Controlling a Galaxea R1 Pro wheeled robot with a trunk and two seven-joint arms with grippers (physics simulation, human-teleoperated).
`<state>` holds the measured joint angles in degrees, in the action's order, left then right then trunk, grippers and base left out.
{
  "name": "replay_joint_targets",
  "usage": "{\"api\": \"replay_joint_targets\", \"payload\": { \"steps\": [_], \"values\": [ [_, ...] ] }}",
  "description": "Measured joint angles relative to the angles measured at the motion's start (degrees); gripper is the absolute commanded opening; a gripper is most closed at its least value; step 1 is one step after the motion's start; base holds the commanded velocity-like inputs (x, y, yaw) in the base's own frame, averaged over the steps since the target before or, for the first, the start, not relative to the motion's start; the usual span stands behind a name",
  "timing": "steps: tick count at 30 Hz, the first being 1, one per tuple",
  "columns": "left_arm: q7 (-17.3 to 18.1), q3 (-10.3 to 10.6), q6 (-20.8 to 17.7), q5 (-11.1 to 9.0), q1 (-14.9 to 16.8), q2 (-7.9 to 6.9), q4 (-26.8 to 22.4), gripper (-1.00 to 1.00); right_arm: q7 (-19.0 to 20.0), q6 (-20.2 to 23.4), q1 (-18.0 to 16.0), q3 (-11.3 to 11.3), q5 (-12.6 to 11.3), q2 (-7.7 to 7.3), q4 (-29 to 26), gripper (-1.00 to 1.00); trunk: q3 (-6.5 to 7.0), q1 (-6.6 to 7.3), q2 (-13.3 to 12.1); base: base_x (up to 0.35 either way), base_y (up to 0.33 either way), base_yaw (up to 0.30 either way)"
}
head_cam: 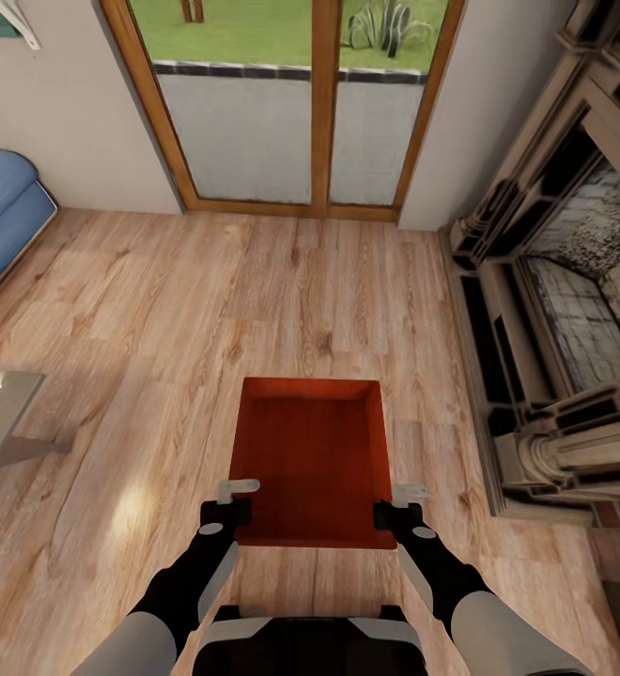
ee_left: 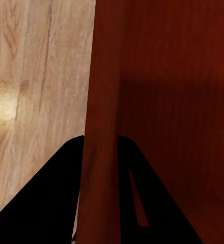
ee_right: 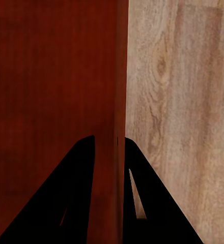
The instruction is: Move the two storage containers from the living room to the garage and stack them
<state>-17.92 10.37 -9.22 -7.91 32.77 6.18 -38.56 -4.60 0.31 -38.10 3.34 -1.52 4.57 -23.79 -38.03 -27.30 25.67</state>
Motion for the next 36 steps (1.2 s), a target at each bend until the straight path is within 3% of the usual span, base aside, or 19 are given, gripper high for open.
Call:
{"api": "replay_joint_targets", "payload": {
  "steps": [7,36],
  "values": [
    [0.0,0.0,0.0,0.1,0.0,0.04,0.0,-1.0,0.1,0.0,0.0,-0.2,0.2,-0.01,-0.1,-1.0,1.26,1.54,-2.8,0.0,0.0,0.0],
    [0.1,0.0,0.0,0.1,0.0,-0.08,-0.1,-1.0,-0.1,-0.1,0.0,0.0,-0.1,0.07,-0.1,-1.0,1.35,1.55,-2.8,0.0,0.0,0.0]
  ]
}}
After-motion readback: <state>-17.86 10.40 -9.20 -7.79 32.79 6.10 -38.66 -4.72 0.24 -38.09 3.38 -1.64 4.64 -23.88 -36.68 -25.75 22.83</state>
